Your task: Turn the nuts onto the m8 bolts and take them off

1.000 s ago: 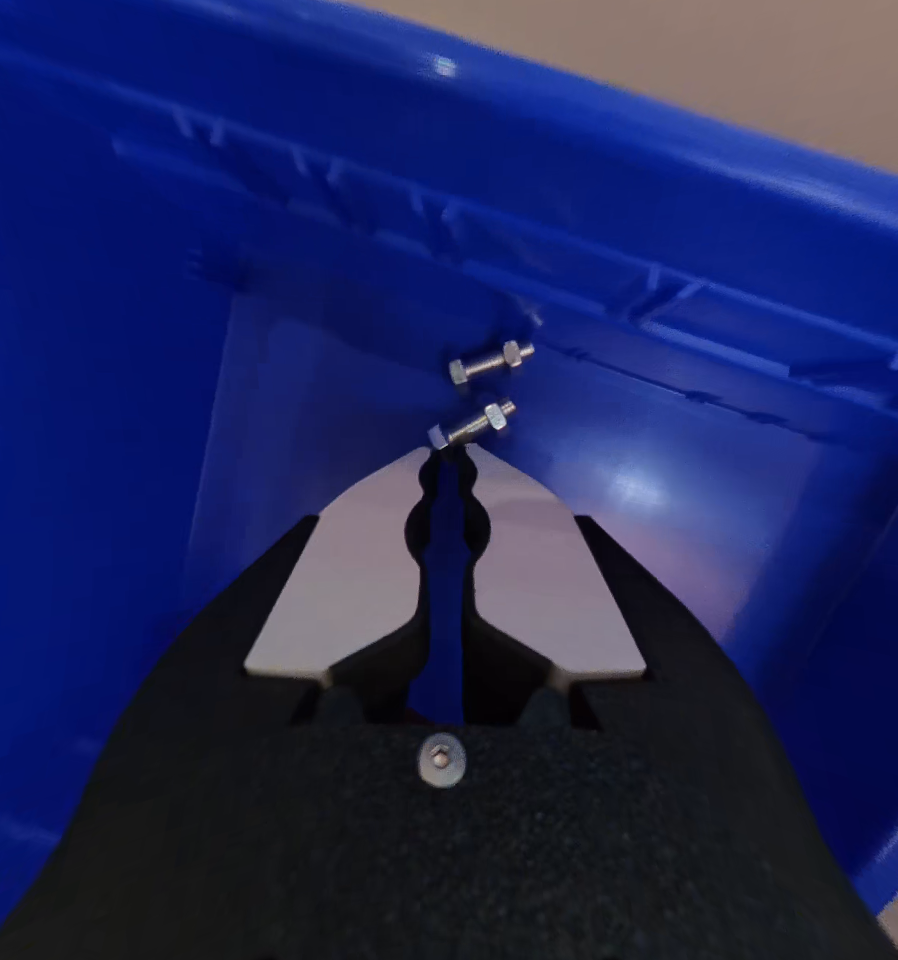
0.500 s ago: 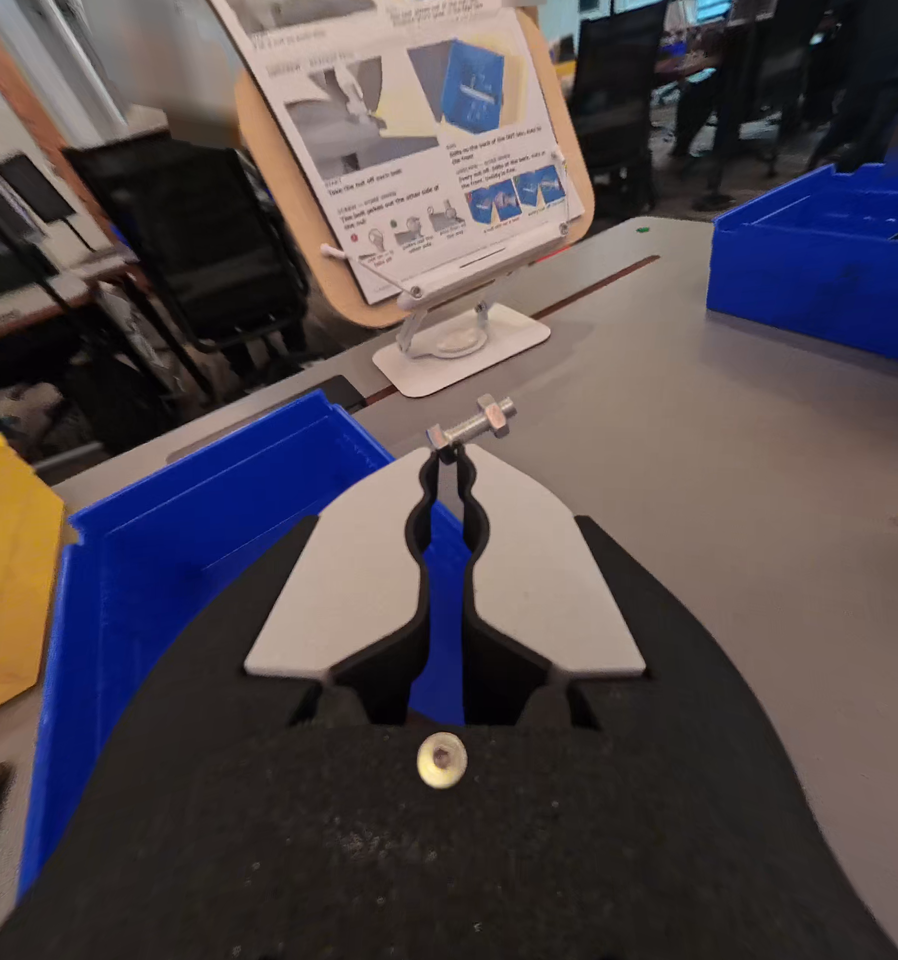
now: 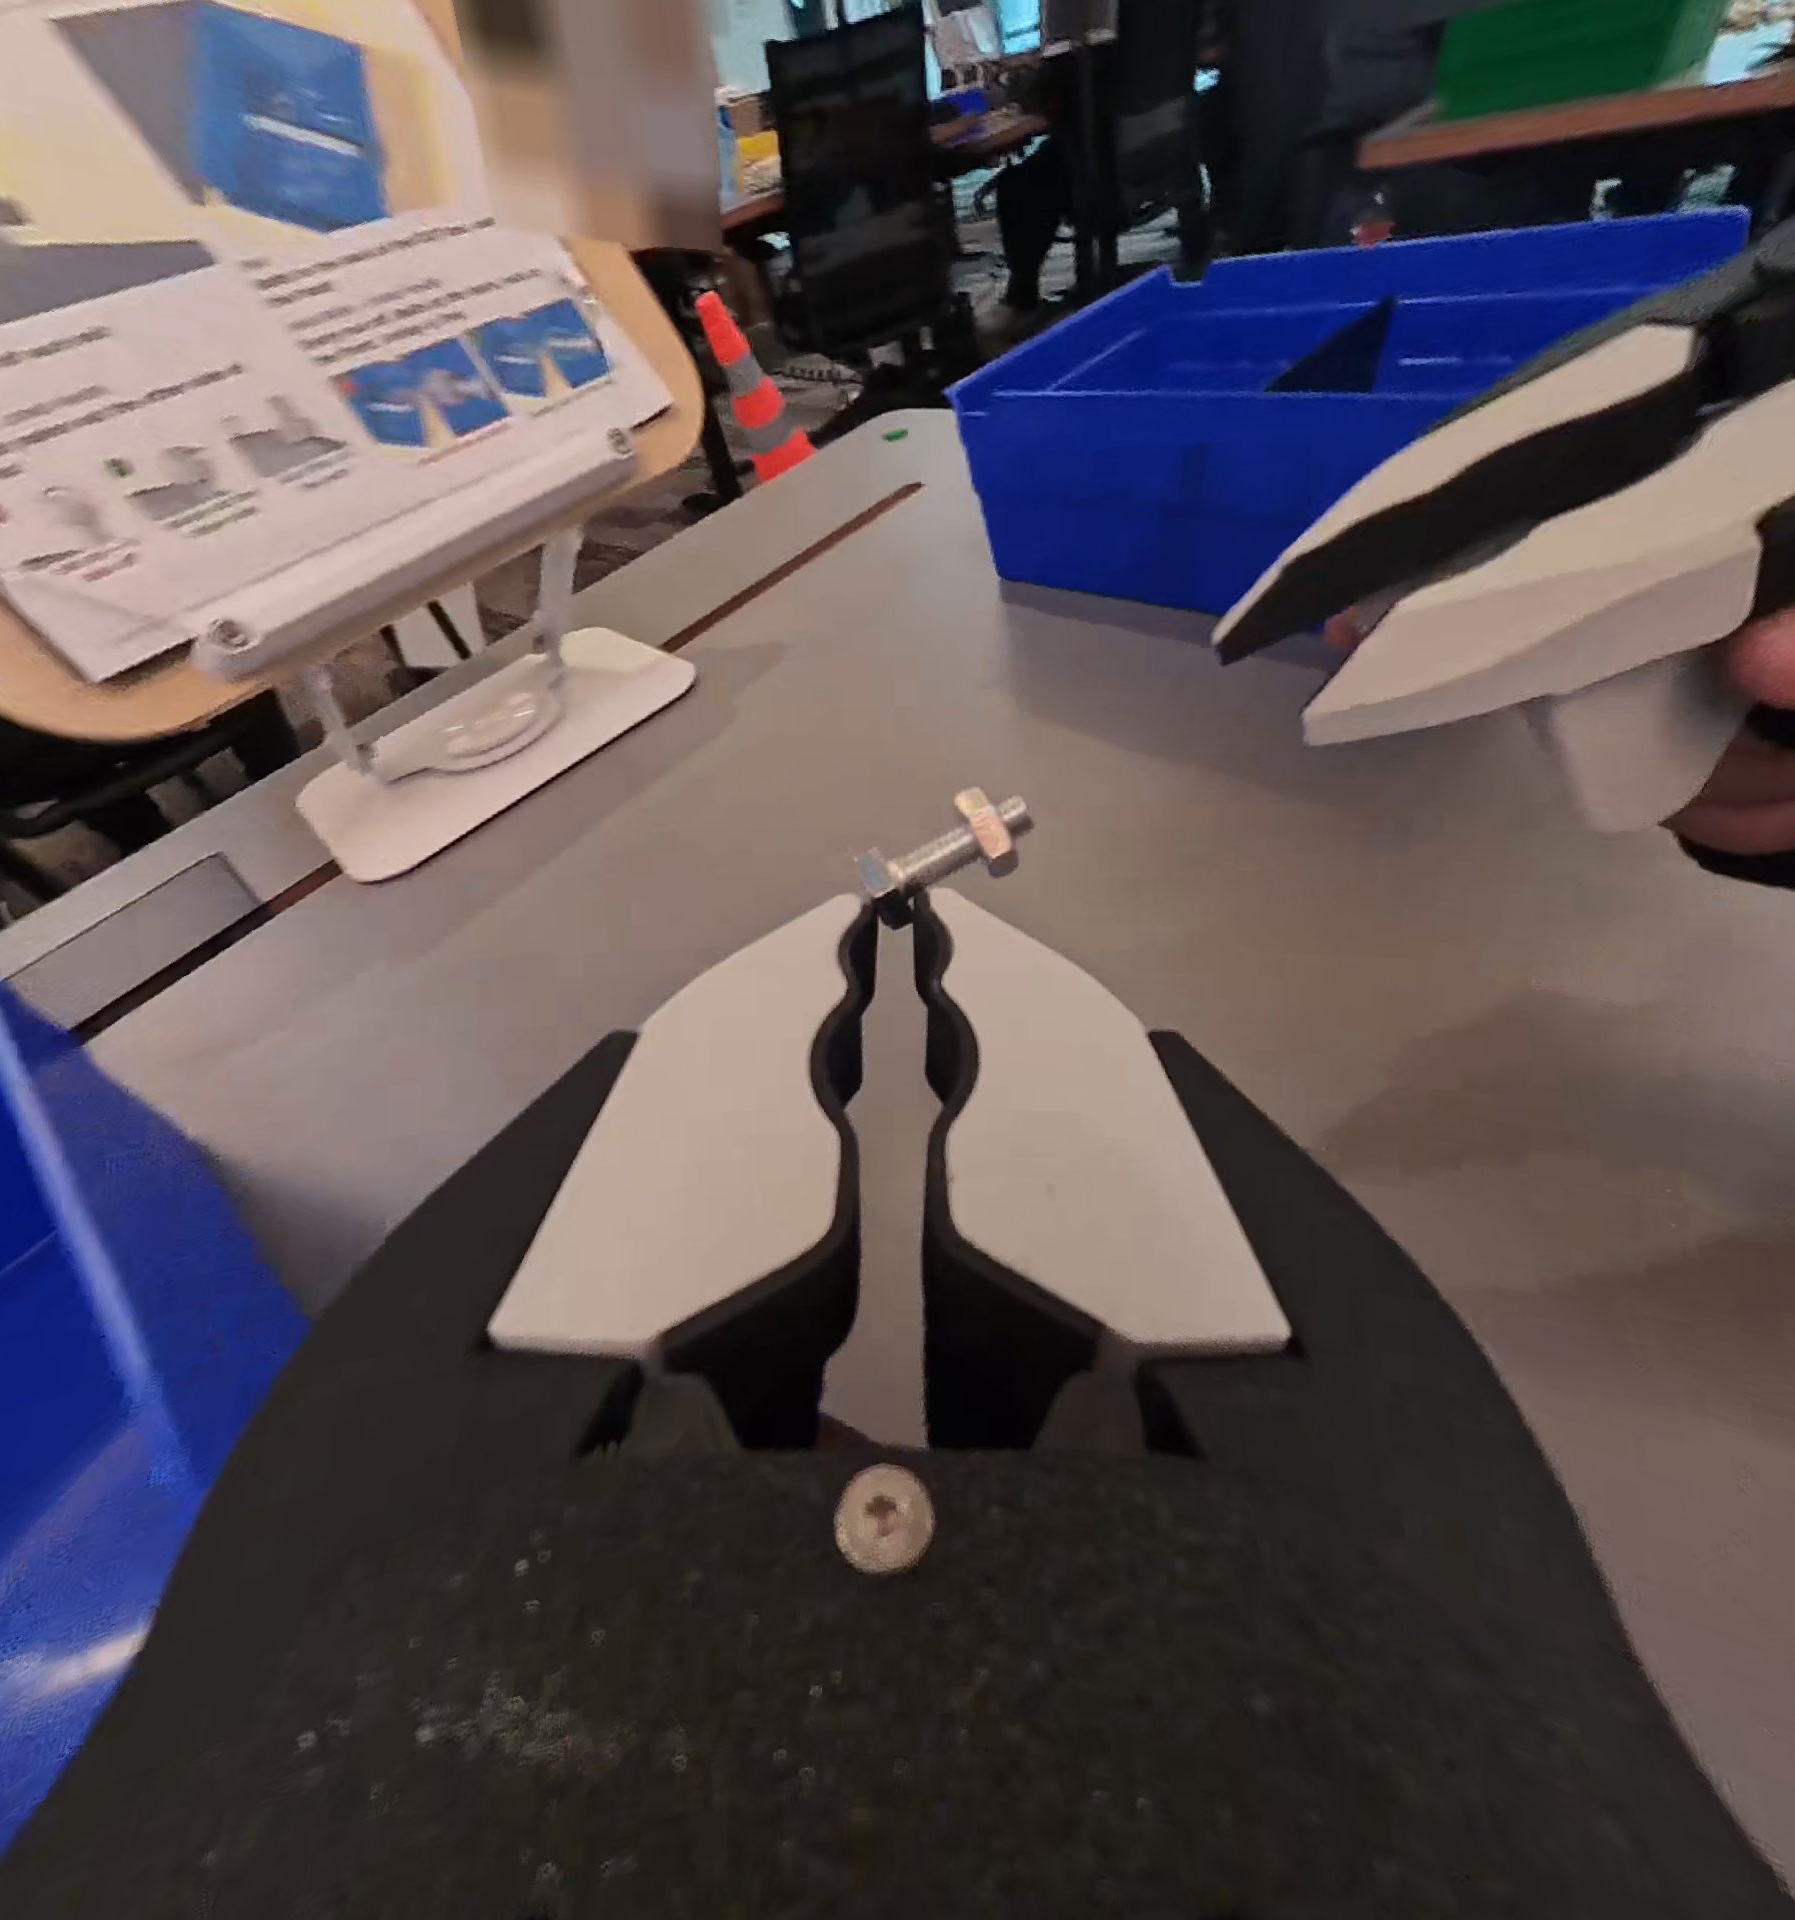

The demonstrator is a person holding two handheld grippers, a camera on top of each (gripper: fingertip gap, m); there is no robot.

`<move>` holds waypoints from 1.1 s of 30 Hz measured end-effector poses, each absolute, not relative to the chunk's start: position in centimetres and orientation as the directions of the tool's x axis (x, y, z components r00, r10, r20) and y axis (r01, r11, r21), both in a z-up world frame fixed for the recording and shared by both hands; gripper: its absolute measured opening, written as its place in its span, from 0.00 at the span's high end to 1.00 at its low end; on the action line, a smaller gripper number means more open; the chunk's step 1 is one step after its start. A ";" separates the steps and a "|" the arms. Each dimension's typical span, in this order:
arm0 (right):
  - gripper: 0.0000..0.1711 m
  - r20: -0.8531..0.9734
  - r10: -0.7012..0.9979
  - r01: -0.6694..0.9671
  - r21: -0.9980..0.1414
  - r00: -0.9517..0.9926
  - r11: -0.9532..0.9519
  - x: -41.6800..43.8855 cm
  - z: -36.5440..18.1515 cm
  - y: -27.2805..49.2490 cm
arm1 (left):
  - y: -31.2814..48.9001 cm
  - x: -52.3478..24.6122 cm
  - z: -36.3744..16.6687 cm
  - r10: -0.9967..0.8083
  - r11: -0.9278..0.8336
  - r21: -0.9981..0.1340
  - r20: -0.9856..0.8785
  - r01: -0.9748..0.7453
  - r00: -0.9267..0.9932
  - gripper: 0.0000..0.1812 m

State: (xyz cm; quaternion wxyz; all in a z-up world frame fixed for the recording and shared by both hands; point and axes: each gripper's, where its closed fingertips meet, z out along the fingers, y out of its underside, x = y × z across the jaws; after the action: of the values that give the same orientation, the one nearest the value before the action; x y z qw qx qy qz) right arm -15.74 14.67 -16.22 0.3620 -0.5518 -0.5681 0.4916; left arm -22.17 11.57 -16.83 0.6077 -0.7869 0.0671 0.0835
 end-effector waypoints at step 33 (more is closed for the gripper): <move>0.85 -0.415 0.883 0.374 -0.871 -0.217 -0.317 -16.4 -19.1 15.8 | 16.5 -19.3 -18.9 -0.207 -0.298 -0.919 -0.204 -0.260 0.957 0.96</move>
State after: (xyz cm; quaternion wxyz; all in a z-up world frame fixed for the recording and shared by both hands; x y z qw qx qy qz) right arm -16.37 15.78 -19.08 0.2257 -0.5835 -0.5388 0.5641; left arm -19.30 16.47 -18.94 0.5746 -0.8052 0.1450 0.0232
